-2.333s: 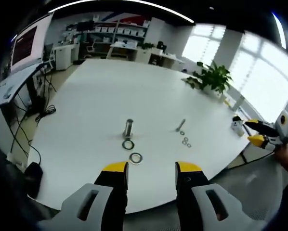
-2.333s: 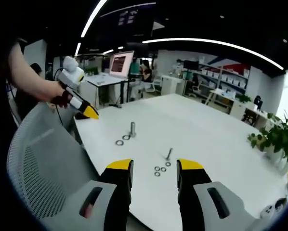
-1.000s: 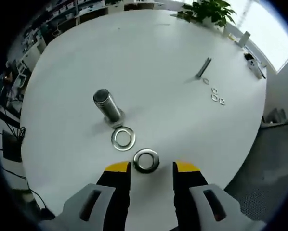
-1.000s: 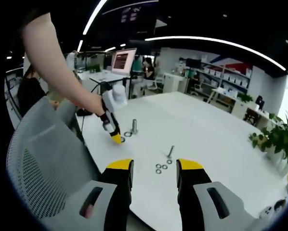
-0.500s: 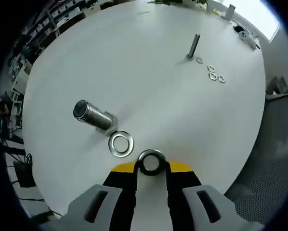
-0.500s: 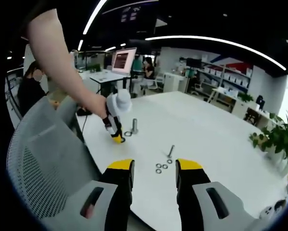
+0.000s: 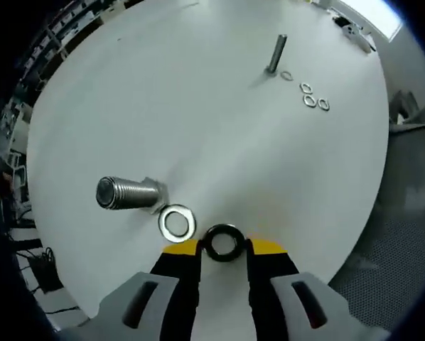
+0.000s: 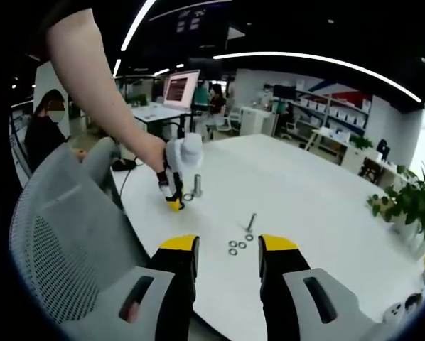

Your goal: Place the washer onto the threaded stud by aligning its center hole with the stud, sliding it down to the base, and recovering from edge contact or off-axis alignment until the washer reaches the visible bottom stop.

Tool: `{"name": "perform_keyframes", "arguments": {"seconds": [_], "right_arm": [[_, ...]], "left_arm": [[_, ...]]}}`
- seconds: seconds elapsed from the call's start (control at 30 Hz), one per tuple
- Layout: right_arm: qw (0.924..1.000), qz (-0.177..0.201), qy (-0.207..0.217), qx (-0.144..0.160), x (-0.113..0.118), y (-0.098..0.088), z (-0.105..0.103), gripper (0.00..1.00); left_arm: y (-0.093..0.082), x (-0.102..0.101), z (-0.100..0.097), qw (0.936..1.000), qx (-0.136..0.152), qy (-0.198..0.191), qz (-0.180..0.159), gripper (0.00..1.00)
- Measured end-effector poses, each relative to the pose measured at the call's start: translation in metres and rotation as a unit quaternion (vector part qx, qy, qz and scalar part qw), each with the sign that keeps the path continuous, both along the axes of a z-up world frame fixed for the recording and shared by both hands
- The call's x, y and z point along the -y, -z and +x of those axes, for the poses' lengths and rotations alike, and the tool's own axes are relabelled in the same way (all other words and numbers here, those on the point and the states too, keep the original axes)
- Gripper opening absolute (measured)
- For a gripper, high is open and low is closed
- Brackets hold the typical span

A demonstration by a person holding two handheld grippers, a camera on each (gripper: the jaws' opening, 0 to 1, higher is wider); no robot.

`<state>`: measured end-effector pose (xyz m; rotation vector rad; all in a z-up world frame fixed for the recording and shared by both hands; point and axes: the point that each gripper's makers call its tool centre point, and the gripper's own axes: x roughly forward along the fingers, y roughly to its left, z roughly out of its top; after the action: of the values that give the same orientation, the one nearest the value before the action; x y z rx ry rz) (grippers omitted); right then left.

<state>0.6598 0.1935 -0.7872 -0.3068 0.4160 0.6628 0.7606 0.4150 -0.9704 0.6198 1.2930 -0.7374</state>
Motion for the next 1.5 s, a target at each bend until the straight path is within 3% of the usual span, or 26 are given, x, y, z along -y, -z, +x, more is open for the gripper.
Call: {"name": "perform_keyframes", "arguments": {"seconds": [0.4,0.53,0.8,1.07,1.5], "right_arm": [[1.0000,-0.003,0.005,0.003,0.002,-0.001,0.002,0.35],[1.0000,-0.003,0.007,0.003,0.003,-0.001,0.002,0.35],[0.9999,-0.007,0.009,0.002,0.004,0.000,0.002,0.35],[0.9999,-0.009,0.010,0.000,0.005,0.001,0.002,0.35],[0.9999,-0.011,0.011,-0.002,0.005,0.002,0.003,0.35]], "left_arm": [[0.001,-0.001,0.002,0.9997,-0.007,0.015,0.015,0.21],[0.000,0.001,0.001,0.9999,-0.005,0.004,0.014,0.20],[0.000,0.000,0.000,0.9995,0.017,-0.021,-0.016,0.19],[-0.002,0.005,-0.002,0.9994,0.025,0.014,-0.019,0.18],[-0.025,0.004,0.004,0.9967,0.063,0.017,-0.047,0.18]]}}
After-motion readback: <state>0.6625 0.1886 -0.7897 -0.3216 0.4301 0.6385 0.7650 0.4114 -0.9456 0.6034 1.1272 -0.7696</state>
